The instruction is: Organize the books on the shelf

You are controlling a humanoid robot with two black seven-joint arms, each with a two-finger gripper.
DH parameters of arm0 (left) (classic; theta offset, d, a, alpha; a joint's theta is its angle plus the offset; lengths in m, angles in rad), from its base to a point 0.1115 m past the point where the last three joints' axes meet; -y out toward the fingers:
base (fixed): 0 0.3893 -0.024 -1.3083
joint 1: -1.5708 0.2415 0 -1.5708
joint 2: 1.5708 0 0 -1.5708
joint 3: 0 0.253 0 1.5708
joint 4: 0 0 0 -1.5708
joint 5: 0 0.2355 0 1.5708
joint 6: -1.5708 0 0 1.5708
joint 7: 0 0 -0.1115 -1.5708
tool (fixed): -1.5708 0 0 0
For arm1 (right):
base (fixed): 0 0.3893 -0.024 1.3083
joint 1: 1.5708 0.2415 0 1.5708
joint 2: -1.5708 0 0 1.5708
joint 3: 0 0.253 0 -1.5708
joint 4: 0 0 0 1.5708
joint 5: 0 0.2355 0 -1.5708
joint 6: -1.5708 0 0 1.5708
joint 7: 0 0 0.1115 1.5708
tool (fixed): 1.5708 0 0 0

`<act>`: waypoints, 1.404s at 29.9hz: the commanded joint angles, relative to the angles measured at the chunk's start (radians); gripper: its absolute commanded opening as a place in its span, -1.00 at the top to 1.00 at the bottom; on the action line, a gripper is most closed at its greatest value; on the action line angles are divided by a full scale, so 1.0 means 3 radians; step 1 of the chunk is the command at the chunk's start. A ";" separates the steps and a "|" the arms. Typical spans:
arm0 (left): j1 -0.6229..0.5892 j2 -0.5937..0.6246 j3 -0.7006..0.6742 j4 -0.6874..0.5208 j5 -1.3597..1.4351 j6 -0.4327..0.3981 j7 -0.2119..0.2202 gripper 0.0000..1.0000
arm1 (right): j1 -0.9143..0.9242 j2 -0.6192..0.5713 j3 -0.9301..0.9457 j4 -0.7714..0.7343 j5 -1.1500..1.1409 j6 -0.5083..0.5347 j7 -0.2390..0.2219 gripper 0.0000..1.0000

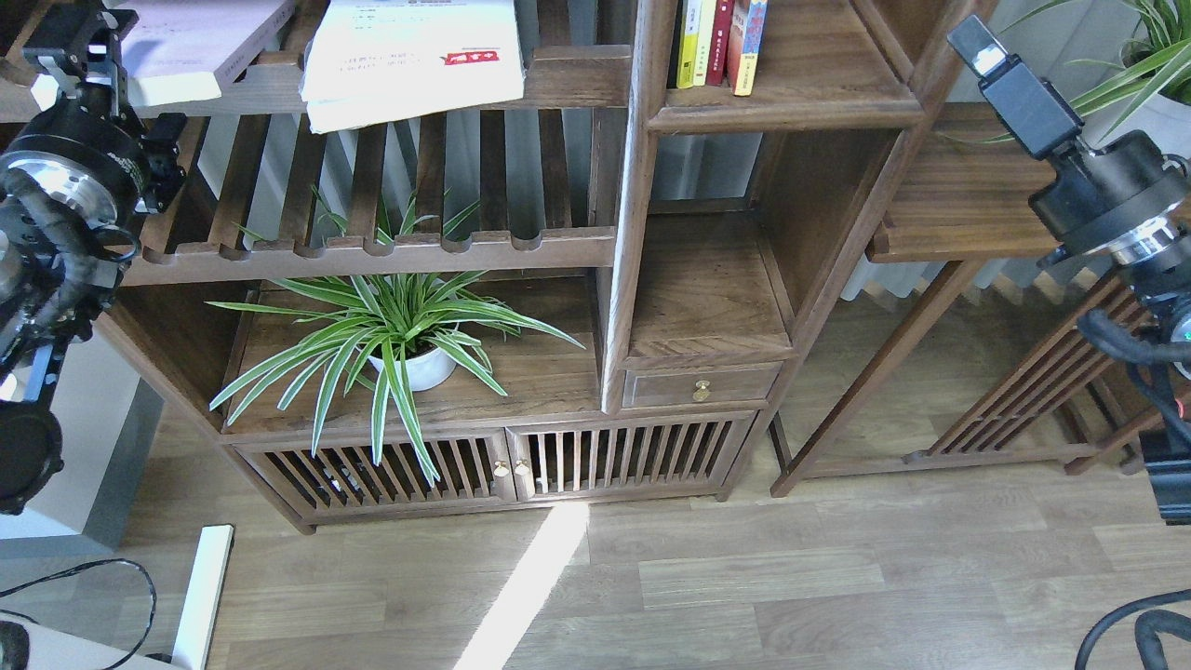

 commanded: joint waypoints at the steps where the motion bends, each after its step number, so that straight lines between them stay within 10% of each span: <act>1: -0.0015 -0.0016 0.0000 0.0002 0.0000 -0.0004 -0.0003 -0.90 | -0.0005 0.0005 -0.0004 0.0000 0.0000 0.0000 0.0000 -0.47; 42: -0.0082 -0.0001 0.0021 0.0007 0.0041 0.0011 -0.0003 -0.17 | -0.0016 0.0005 -0.0004 0.0000 -0.0031 0.0000 0.0000 -0.47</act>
